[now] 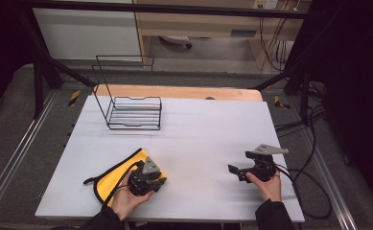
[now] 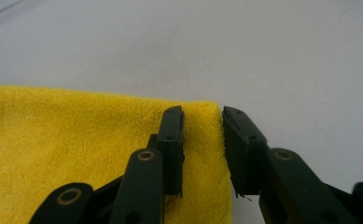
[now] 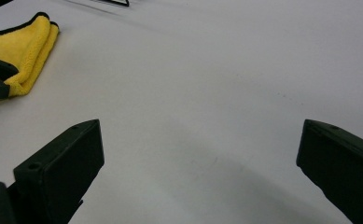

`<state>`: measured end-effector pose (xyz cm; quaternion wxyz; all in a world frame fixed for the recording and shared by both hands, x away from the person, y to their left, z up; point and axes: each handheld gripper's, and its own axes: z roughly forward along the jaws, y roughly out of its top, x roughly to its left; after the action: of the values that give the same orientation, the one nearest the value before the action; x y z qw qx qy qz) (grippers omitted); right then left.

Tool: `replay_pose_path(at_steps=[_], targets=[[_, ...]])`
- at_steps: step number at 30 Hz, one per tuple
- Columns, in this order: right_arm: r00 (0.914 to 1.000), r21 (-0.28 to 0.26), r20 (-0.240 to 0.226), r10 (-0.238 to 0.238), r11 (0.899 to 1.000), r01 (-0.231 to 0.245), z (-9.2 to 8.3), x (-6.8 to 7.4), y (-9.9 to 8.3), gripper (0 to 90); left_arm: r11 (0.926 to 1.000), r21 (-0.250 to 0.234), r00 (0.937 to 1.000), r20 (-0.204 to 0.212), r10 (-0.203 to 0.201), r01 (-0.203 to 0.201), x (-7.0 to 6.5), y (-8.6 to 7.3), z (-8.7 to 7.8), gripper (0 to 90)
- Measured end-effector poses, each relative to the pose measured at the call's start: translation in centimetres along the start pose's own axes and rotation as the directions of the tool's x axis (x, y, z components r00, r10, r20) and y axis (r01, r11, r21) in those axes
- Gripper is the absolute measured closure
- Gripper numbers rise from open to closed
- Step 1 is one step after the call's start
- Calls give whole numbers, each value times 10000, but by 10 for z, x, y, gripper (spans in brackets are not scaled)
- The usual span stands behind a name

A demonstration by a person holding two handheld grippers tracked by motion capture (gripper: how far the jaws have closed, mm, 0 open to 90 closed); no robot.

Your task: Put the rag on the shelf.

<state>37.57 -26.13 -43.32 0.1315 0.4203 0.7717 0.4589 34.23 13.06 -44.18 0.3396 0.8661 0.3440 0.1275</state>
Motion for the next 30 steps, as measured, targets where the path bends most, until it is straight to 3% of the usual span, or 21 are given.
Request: replay_pose_path(at_steps=[5, 7, 12, 18, 23, 30], targets=[[10000, 68, -8, 49, 10000, -49, 1, 1, 0, 13, 9995, 35, 9995, -71, -311, 311, 1, 1, 2, 739], [10000, 76, 4, 51, 10000, -51, 1, 1, 0, 13, 9999, 95, 9993, -363, -59, 62, -3, 2, 3, 758], [10000, 88, -6, 58, 9999, -58, 1, 1, 0, 13, 9998, 178, 9988, -492, 42, -33, -5, 4, 3, 808], [10000, 142, -19, 32, 9999, -32, 2, 1, 0, 14, 9992, 73, 9992, -47, -402, 403, 2, 4, 0, 846], [10000, 147, -20, 21, 9999, -20, 2, 1, 0, 14, 9954, -296, 9957, 217, -905, 911, 10, 11, -5, 850], [10000, 143, -8, 28, 9999, -28, 2, 1, 0, 14, 9890, -647, 9911, 0, -1332, 1329, 17, 29, -3, 850]])
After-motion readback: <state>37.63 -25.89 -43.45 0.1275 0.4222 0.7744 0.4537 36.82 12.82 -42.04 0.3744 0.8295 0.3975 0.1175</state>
